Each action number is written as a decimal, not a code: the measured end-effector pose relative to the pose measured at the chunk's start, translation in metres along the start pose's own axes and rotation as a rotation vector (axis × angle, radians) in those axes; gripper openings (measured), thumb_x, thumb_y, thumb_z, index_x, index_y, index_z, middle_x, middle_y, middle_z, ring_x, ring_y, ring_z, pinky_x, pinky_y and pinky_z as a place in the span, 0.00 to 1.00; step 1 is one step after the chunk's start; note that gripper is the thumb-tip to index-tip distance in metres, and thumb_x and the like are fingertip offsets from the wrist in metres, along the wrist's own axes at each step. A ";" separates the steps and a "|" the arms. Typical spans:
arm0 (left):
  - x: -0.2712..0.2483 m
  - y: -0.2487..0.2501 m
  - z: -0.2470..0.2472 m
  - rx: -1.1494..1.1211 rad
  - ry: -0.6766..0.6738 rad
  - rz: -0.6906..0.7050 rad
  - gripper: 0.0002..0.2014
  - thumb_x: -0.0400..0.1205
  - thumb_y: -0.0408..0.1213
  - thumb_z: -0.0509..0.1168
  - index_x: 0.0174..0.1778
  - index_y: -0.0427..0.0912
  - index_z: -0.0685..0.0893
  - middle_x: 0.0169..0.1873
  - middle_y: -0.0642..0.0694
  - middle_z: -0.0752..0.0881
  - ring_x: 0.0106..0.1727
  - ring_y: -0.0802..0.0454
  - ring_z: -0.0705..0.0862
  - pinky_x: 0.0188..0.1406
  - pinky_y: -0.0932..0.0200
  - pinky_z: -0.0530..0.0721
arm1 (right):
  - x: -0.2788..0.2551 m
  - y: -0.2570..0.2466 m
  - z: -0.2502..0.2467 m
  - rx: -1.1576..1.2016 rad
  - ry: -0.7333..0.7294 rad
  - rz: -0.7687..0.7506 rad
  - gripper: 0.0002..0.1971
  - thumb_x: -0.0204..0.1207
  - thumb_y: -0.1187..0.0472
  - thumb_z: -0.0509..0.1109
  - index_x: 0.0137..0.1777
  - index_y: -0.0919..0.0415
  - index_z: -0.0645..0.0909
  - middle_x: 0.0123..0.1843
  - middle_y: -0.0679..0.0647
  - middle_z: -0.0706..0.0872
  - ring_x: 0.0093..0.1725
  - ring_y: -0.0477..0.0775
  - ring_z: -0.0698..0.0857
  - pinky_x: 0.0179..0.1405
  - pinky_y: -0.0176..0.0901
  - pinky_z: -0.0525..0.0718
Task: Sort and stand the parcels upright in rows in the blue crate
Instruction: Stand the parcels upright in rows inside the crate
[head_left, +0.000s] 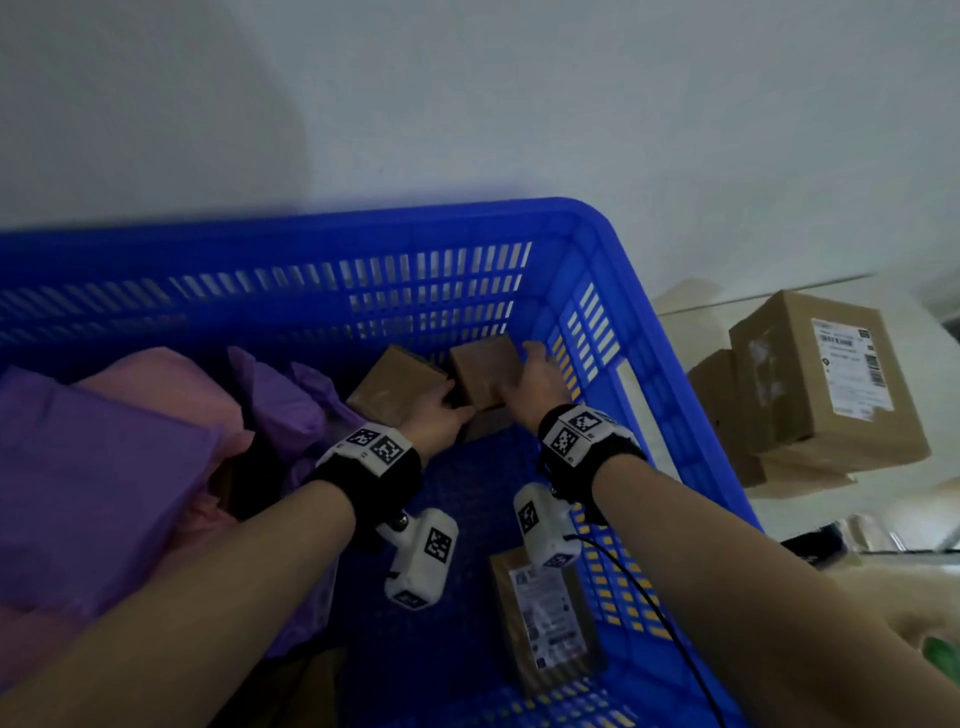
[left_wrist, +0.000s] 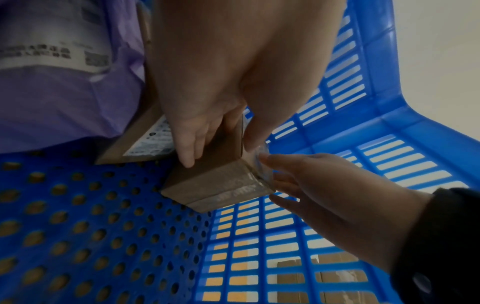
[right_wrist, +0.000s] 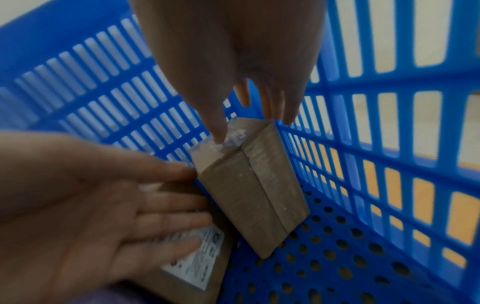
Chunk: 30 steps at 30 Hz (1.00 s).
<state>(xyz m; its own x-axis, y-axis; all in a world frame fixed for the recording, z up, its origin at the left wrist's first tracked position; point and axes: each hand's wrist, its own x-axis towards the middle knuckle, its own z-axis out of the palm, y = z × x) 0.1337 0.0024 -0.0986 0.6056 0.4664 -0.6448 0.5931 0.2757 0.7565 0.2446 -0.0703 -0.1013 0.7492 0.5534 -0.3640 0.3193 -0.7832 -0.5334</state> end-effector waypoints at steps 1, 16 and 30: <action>0.001 -0.001 0.001 -0.017 -0.008 -0.012 0.28 0.85 0.33 0.61 0.81 0.40 0.61 0.75 0.40 0.73 0.74 0.43 0.73 0.73 0.53 0.72 | 0.002 0.000 0.000 0.023 -0.029 0.023 0.32 0.76 0.59 0.70 0.77 0.65 0.60 0.72 0.68 0.73 0.68 0.68 0.77 0.63 0.55 0.79; -0.034 0.002 -0.007 -0.079 -0.024 0.026 0.24 0.84 0.38 0.62 0.78 0.45 0.69 0.67 0.42 0.80 0.59 0.48 0.81 0.52 0.58 0.79 | -0.039 -0.018 -0.033 0.144 -0.058 0.035 0.19 0.72 0.65 0.72 0.62 0.68 0.80 0.60 0.64 0.86 0.60 0.62 0.84 0.53 0.47 0.82; -0.099 0.031 -0.054 -0.313 -0.021 0.131 0.27 0.83 0.51 0.61 0.76 0.43 0.67 0.67 0.30 0.78 0.62 0.34 0.81 0.64 0.44 0.79 | -0.101 -0.068 -0.064 0.293 -0.034 -0.254 0.26 0.65 0.70 0.74 0.65 0.58 0.78 0.58 0.63 0.86 0.55 0.63 0.86 0.57 0.60 0.86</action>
<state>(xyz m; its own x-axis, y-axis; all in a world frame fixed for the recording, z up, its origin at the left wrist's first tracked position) 0.0635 0.0105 -0.0051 0.6785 0.4984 -0.5397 0.3200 0.4607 0.8279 0.1845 -0.0907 0.0204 0.6465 0.7321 -0.2145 0.3090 -0.5083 -0.8038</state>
